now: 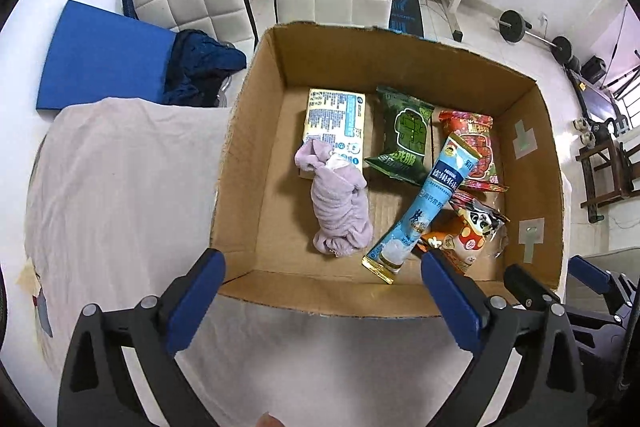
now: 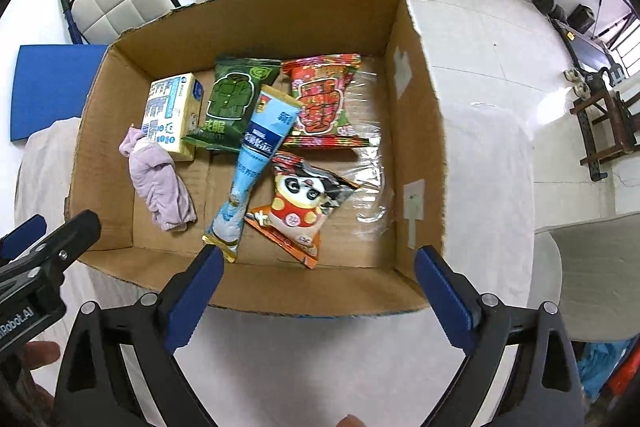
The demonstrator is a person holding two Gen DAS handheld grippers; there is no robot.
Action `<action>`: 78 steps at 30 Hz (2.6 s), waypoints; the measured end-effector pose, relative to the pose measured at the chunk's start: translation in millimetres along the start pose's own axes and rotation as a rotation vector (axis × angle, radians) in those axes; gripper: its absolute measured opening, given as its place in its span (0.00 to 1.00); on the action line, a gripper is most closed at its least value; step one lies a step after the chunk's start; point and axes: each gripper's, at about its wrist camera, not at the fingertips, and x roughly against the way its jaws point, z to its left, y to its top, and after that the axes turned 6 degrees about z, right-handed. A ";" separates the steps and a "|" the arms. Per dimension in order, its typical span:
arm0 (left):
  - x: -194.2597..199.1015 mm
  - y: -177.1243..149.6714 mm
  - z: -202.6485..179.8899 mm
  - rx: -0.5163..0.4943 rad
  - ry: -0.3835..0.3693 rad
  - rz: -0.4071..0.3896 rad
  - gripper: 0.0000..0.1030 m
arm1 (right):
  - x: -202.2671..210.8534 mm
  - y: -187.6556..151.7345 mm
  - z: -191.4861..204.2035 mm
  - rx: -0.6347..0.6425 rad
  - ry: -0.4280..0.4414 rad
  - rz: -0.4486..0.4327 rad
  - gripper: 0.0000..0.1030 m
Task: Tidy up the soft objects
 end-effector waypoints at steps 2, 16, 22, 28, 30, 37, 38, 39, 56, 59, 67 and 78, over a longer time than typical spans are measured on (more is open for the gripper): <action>6.1 -2.5 -1.8 -0.002 0.002 -0.013 0.98 | 4.1 -2.3 -2.0 0.000 -0.011 -0.012 0.99; 96.7 -60.2 -15.0 -0.006 0.023 -0.162 0.98 | 85.1 -54.7 -20.1 0.003 -0.009 -0.152 0.99; 142.9 -102.1 -17.6 -0.019 0.001 -0.203 0.98 | 137.2 -102.2 -26.6 0.012 0.028 -0.209 0.99; 188.3 -138.0 -20.1 -0.044 -0.024 -0.234 0.98 | 199.5 -154.1 -30.2 0.033 0.054 -0.294 0.99; 200.2 -149.3 -19.4 -0.042 -0.044 -0.227 0.98 | 217.5 -168.9 -32.6 0.025 0.069 -0.318 0.99; 237.4 -180.0 -13.8 -0.035 -0.061 -0.258 0.98 | 270.0 -217.6 -32.9 0.030 0.112 -0.363 0.99; 243.5 -183.1 -12.4 -0.034 -0.066 -0.264 0.98 | 277.7 -225.6 -32.7 0.034 0.118 -0.370 0.99; 247.6 -185.3 -11.4 -0.032 -0.067 -0.270 0.98 | 283.1 -231.9 -32.3 0.037 0.116 -0.376 0.99; 266.6 -200.9 -11.4 -0.025 -0.035 -0.348 0.98 | 320.3 -252.5 -37.9 0.032 0.046 -0.426 0.99; 267.7 -198.2 -11.6 -0.017 -0.029 -0.362 0.98 | 320.2 -243.0 -39.1 0.028 0.037 -0.434 0.99; 268.2 -189.3 -12.1 -0.007 -0.009 -0.388 0.98 | 327.1 -223.5 -40.3 0.013 0.025 -0.478 0.99; 271.3 -184.6 -10.3 -0.005 -0.014 -0.400 0.98 | 334.2 -210.4 -36.8 0.028 0.014 -0.508 0.99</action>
